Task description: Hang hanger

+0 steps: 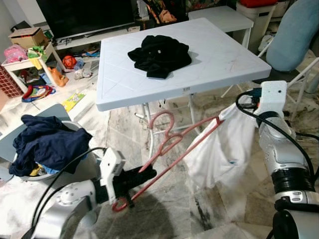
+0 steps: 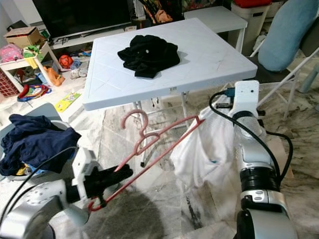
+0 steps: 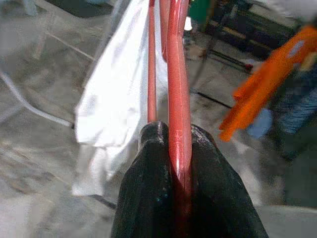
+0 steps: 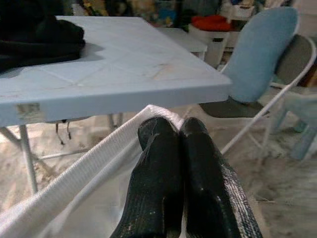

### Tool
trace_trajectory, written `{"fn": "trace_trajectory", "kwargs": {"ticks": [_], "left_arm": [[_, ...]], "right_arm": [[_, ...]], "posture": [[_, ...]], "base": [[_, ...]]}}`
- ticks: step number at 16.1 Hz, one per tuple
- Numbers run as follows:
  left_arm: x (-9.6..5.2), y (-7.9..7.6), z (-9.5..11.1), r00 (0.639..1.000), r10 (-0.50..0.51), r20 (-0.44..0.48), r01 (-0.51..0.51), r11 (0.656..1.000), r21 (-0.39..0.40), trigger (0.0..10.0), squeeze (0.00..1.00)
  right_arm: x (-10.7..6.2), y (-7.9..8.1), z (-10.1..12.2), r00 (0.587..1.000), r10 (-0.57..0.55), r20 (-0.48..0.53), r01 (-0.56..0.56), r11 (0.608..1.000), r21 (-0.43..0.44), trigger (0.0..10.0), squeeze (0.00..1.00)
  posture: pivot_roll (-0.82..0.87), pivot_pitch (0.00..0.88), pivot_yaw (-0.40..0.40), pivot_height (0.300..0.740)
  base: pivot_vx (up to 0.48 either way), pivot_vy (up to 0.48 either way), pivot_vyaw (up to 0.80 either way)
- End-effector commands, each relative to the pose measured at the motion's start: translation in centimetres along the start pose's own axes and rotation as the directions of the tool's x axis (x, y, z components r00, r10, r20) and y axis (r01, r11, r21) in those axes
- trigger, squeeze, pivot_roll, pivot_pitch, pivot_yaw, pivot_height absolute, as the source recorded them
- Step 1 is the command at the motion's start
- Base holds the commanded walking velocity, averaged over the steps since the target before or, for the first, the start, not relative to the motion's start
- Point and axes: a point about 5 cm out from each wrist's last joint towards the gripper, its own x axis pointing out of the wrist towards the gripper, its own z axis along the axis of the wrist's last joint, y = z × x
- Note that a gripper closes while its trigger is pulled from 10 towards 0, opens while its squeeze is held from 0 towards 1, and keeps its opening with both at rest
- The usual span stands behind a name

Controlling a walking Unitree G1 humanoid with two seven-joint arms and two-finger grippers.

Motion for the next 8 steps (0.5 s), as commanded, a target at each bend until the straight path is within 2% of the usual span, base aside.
{"fn": "trace_trajectory", "kwargs": {"ticks": [1, 3, 4, 5, 6, 7, 8], "left_arm": [[-1.5, 0.1, 0.1, 1.0, 0.002, -0.014, -0.002, 1.0, -0.031, 0.0, 0.0], [-1.5, 0.1, -0.3, 0.999, -0.005, -0.052, 0.003, 0.999, -0.04, 0.0, 0.0], [-1.3, 0.3, -0.4, 0.998, 0.012, -0.065, -0.014, 1.0, -0.022, 0.0, 0.0], [-1.1, 0.4, -0.3, 0.998, 0.012, -0.057, -0.014, 0.999, -0.031, 0.0, 0.0], [-1.1, 0.4, -0.3, 0.998, 0.01, -0.057, -0.012, 0.999, -0.034, 0.0, 0.0], [-0.9, 0.0, -0.4, 0.996, -0.03, -0.089, 0.027, 0.999, -0.029, 0.0, 0.0], [-0.8, -0.2, -0.4, 0.994, -0.043, -0.101, 0.04, 0.999, -0.033, 0.0, 0.0]], "right_arm": [[0.4, -1.5, 2.1, 0.992, -0.09, 0.085, 0.085, 0.995, 0.054, 0.0, 0.0], [0.5, -0.4, 3.1, 0.989, -0.041, 0.143, 0.029, 0.996, 0.086, 0.0, 0.0], [0.5, 1.0, 3.6, 0.985, 0.057, 0.165, -0.09, 0.976, 0.198, 0.0, 0.0], [0.3, 2.4, 4.0, 0.969, 0.158, 0.191, -0.198, 0.958, 0.208, 0.0, 0.0], [0.1, 3.1, 4.2, 0.957, 0.207, 0.204, -0.248, 0.947, 0.203, 0.0, 0.0], [-0.4, 4.2, 4.5, 0.93, 0.274, 0.244, -0.317, 0.934, 0.163, 0.0, 0.0], [-0.5, 4.4, 4.6, 0.924, 0.284, 0.255, -0.334, 0.926, 0.179, 0.0, 0.0]], "posture": [[-0.18, 0.0, 0.103, 0.74], [-0.18, 0.0, 0.104, 0.74], [-0.18, 0.0, 0.104, 0.74], [-0.18, 0.0, 0.105, 0.74], [-0.18, 0.0, 0.105, 0.74], [-0.18, 0.0, 0.106, 0.74], [-0.18, 0.0, 0.105, 0.74]], "base": [[0.0, 0.0, 0.0], [0.0, 0.0, 0.0], [0.0, 0.0, 0.0], [0.0, 0.0, 0.0], [0.0, 0.0, 0.0], [0.0, 0.0, 0.0], [0.0, 0.0, 0.0]]}}
